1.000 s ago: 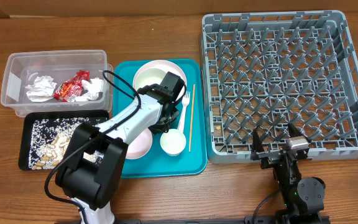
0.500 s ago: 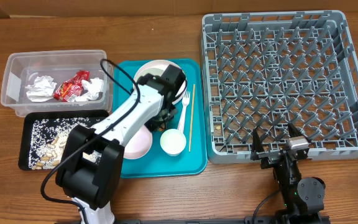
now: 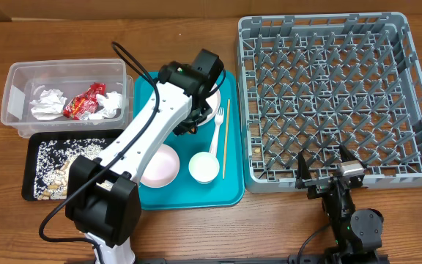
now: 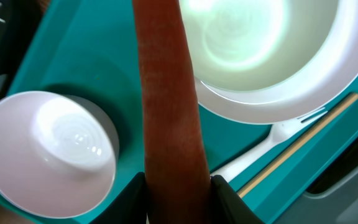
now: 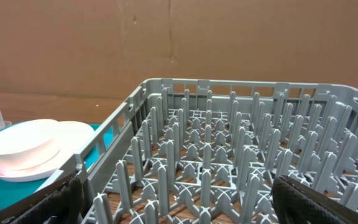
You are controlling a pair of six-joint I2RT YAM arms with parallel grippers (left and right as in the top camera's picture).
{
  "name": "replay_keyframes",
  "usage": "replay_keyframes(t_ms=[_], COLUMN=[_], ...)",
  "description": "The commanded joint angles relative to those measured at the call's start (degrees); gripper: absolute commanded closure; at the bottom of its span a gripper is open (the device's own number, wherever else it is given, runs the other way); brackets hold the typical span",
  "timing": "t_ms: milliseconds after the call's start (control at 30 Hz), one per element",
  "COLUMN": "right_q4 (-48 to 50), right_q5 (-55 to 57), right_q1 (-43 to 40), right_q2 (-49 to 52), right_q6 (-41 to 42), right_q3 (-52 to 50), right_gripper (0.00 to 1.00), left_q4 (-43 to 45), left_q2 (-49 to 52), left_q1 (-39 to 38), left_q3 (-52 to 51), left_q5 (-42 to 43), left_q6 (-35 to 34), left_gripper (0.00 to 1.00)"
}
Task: Sort waste into correct bins and load items into the dishwasher
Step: 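Lift the carrot and carry it left over the black tray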
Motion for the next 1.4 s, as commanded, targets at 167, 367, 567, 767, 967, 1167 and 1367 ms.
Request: replay_keyframes(t_ms=[167, 367, 567, 767, 967, 1167, 1367], right_q4=[0.35, 0.35, 0.35, 0.35, 0.35, 0.35, 0.35], right_q5=[-0.09, -0.09, -0.07, -0.09, -0.09, -0.09, -0.09], right_q1=[0.48, 0.48, 0.48, 0.48, 0.48, 0.48, 0.48], right_q2=[-0.5, -0.5, -0.5, -0.5, -0.5, -0.5, -0.5], right_q6=[0.26, 0.26, 0.26, 0.26, 0.26, 0.26, 0.26], right_q3=[-0.61, -0.61, -0.61, -0.61, -0.61, -0.61, -0.61], right_gripper=[0.0, 0.0, 0.0, 0.0, 0.0, 0.0, 0.0], left_q4=[-5.51, -8.17, -11.21, -14.08, -16.68, -17.75, -17.75], left_q2=[-1.01, -4.66, -10.21, -14.86, -16.09, -16.09, -16.09], left_q1=[0.79, 4.57, 9.16, 14.56, 20.92, 24.02, 25.59], left_q3=[4.76, 4.76, 4.76, 4.74, 4.66, 3.5, 2.27], left_q5=[-7.69, -8.15, -9.49, -9.81, -10.23, -10.14, -10.23], left_q6=[0.07, 0.0, -0.02, 0.0, 0.04, 0.04, 0.02], left_gripper=[0.94, 0.96, 0.95, 0.92, 0.9, 0.9, 0.89])
